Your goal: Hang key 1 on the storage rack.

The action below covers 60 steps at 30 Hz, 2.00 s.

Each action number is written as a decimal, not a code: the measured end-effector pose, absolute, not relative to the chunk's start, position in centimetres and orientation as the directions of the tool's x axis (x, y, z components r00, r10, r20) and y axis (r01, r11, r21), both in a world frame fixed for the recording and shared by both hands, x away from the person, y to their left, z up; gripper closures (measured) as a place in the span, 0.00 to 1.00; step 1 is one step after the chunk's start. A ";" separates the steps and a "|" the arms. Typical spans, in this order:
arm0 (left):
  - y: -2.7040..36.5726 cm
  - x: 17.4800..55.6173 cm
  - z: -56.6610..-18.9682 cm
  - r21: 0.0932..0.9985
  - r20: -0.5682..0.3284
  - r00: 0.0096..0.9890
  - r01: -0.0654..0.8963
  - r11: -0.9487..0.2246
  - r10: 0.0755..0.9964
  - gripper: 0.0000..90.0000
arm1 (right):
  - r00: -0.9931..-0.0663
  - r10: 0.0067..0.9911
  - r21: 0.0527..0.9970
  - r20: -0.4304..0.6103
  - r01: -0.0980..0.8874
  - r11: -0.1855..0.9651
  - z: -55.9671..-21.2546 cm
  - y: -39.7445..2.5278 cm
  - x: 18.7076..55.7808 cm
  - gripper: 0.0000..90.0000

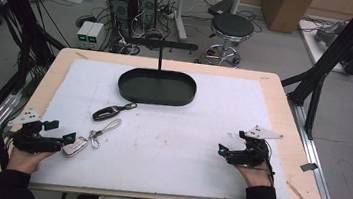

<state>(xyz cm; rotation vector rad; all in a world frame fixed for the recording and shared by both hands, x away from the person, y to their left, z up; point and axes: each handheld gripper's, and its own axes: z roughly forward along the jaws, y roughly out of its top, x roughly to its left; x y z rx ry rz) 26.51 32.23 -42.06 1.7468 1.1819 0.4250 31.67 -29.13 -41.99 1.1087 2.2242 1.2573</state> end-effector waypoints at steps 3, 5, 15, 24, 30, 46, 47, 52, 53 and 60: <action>32.2 26.5 -42.1 0.847 -0.209 0.475 0.525 -0.084 0.855 0.11 | -0.631 0.773 0.836 0.065 0.457 0.303 -42.0 -29.0 31.7 0.01; 32.2 26.5 -42.1 0.847 -0.208 0.479 0.524 -0.088 0.853 0.11 | -0.631 0.773 0.836 0.064 0.457 0.303 -42.1 -29.0 31.7 0.01; 31.8 26.8 -42.4 0.837 -0.189 0.488 0.534 -0.120 0.852 0.11 | -0.625 0.778 0.827 0.070 0.473 0.305 -42.3 -28.9 31.8 0.01; 31.5 27.3 -42.5 0.831 -0.177 0.489 0.539 -0.136 0.854 0.11 | -0.632 0.773 0.818 0.059 0.474 0.325 -42.5 -28.7 31.9 0.01; 31.0 27.8 -41.9 0.835 -0.163 0.499 0.529 -0.151 0.851 0.11 | -0.635 0.771 0.808 0.056 0.482 0.338 -42.7 -28.6 32.0 0.01; 28.9 29.6 -40.7 0.839 -0.114 0.531 0.504 -0.205 0.840 0.11 | -0.636 0.770 0.804 0.048 0.482 0.347 -42.8 -28.4 32.0 0.01; 28.7 29.7 -40.7 0.837 -0.111 0.533 0.505 -0.210 0.839 0.11 | -0.635 0.771 0.806 0.045 0.479 0.348 -42.8 -28.4 32.0 0.01; 27.6 30.2 -41.0 0.818 -0.085 0.565 0.510 -0.266 0.821 0.11 | -0.637 0.770 0.806 0.046 0.479 0.348 -42.8 -28.5 31.9 0.01; 27.4 30.4 -41.0 0.816 -0.080 0.569 0.509 -0.275 0.818 0.11 | -0.635 0.771 0.805 0.046 0.480 0.347 -42.8 -28.4 31.9 0.01; 26.5 31.1 -41.0 0.806 -0.056 0.590 0.503 -0.313 0.805 0.11 | -0.635 0.771 0.804 0.043 0.480 0.350 -42.8 -28.4 31.9 0.01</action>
